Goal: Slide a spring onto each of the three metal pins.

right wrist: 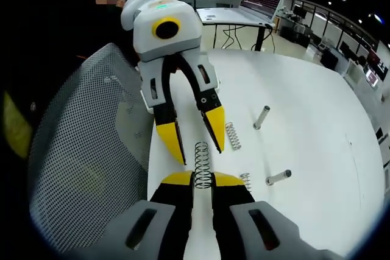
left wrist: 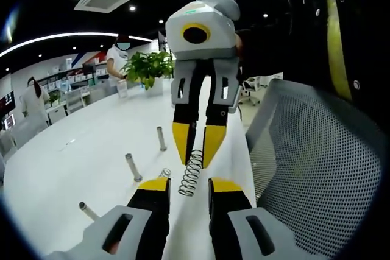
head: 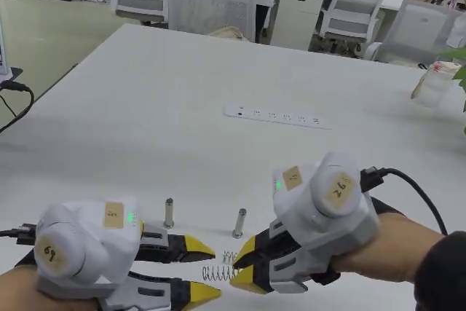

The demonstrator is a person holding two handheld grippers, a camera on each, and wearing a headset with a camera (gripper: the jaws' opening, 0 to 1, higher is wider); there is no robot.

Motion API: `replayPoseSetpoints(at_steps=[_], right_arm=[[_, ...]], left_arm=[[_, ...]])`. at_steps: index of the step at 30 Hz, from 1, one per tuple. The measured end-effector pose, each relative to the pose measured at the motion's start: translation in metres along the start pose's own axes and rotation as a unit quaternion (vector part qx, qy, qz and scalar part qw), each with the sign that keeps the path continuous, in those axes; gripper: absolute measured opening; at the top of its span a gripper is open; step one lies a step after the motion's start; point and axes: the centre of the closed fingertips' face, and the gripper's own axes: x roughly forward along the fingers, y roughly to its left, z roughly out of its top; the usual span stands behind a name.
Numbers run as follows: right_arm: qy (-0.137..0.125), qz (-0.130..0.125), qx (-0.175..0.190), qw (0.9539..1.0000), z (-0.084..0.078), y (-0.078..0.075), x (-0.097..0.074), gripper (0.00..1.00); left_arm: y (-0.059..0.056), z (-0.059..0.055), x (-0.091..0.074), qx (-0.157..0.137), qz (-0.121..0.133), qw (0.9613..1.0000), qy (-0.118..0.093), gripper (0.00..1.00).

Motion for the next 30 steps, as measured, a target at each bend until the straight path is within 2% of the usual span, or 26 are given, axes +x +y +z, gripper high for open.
replayPoseSetpoints(at_steps=[12,23,30], right_arm=[[0.006,0.002,0.000,1.0000,0.000,0.002,-0.001,0.08],[-0.002,-0.002,-0.007,1.0000,0.010,0.004,-0.006,0.08],[-0.020,-0.004,-0.011,0.9997,0.023,0.004,-0.010,0.08]], left_arm=[[-0.002,-0.005,0.003,0.031,-0.002,0.9994,0.016,0.05],[-0.001,-0.005,0.002,0.038,0.001,0.9991,0.018,0.04],[0.000,-0.004,0.001,0.035,0.004,0.9992,0.016,0.03]])
